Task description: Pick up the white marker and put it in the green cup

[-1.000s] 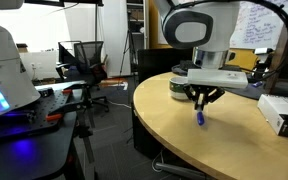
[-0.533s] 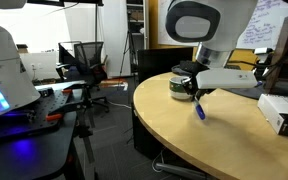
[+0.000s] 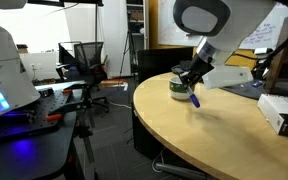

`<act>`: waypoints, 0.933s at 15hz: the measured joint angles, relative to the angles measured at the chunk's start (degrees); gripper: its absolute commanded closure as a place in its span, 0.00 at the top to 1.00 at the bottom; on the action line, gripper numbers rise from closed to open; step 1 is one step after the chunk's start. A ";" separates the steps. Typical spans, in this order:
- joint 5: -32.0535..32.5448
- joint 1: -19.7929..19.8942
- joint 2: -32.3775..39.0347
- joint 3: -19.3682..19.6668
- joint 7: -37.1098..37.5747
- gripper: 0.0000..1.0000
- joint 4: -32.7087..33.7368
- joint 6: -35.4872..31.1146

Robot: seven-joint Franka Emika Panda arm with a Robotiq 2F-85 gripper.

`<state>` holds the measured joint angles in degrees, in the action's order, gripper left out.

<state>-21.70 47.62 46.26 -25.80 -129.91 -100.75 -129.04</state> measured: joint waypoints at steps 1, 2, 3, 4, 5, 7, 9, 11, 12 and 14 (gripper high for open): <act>-1.47 -0.03 -0.05 0.25 -1.50 0.05 1.06 2.23; -2.78 -0.05 -0.10 0.47 -2.79 0.05 2.19 4.62; -4.08 -0.16 -0.13 0.76 -3.86 0.05 3.39 7.28; -5.39 -0.45 -0.15 1.14 -4.60 0.05 4.65 10.19; -6.67 -0.92 -0.16 1.63 -5.17 0.05 5.89 13.12; -9.01 -2.20 -0.13 2.78 -6.16 0.05 8.27 19.72; -11.33 -4.18 0.01 4.36 -6.26 0.05 10.28 24.63; -13.85 -6.45 0.47 6.03 -6.82 0.05 12.23 27.83; -14.97 -7.55 0.91 6.77 -7.41 0.05 13.24 29.27; -17.03 -9.77 2.46 8.10 -8.36 0.05 15.51 31.97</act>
<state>-38.72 37.85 48.71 -17.70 -138.27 -85.24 -97.07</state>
